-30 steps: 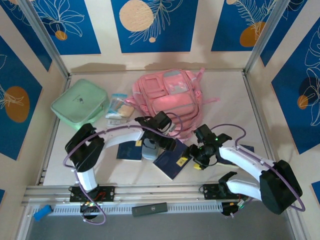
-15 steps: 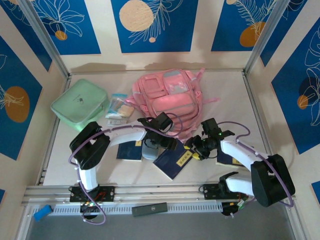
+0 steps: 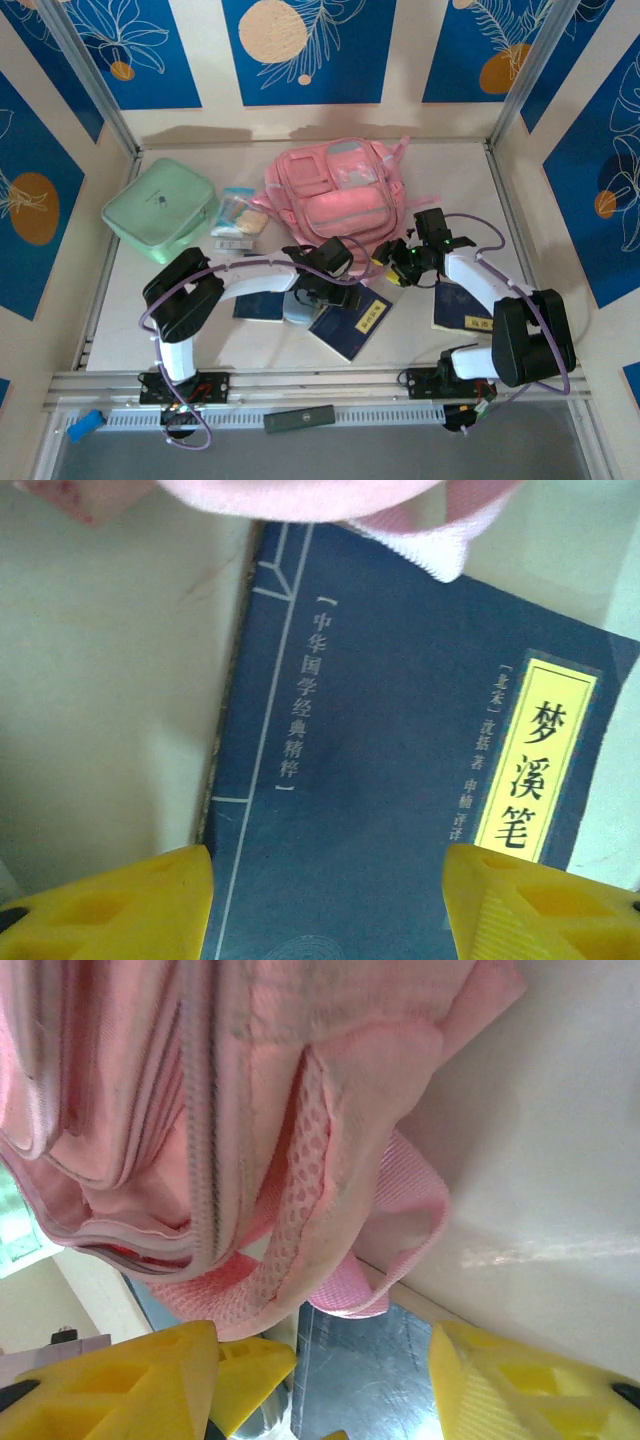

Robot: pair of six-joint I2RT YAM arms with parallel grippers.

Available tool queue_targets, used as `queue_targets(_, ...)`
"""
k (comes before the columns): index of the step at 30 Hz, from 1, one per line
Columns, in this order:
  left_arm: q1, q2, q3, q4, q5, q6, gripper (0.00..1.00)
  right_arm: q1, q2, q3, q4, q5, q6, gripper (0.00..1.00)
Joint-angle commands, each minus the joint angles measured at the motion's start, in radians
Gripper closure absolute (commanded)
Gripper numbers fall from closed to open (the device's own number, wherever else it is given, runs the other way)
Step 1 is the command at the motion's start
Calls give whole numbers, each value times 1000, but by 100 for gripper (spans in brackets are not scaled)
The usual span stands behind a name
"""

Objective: Pack the student bag

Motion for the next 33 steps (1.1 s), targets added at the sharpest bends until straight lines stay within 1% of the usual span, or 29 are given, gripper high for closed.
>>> queue_targets(1,-4,-11,6,-95,-59,-5,37,20,-54,10,-221,79,-54,39)
queue_targets(3,-4,-6,-5,-117,-62,-2,36,80,-101,-8,-319,157,-19,35)
queue_targets(5,-3,-4,-36,-82,-48,3,36,122,-134,-48,-357,165,25,30)
queue_targets(8,-3,14,-46,-40,71,2,36,173,-186,-141,-321,110,109,30)
queue_targets(11,-16,-13,-83,-12,95,-18,36,254,-208,-186,-256,124,186,30)
queue_targets(12,-16,-24,-96,-5,101,-25,36,260,-194,-200,-222,115,199,30)
queue_targets(16,-21,-51,-135,17,118,-57,38,226,-114,-212,-63,37,183,34)
queue_targets(19,-33,-65,-142,38,132,-82,38,206,-65,-157,-13,20,145,36)
queue_targets(24,-43,-83,-159,61,106,-113,40,134,-59,-66,-87,45,48,38)
queue_targets(28,-41,-66,-147,50,65,-100,41,87,-99,-100,-151,19,-8,38)
queue_targets(30,-40,-46,-131,48,69,-90,42,86,-119,-114,-227,42,-21,37)
queue_targets(33,-40,-46,-138,90,76,-101,45,92,-152,-154,-280,51,-13,35)
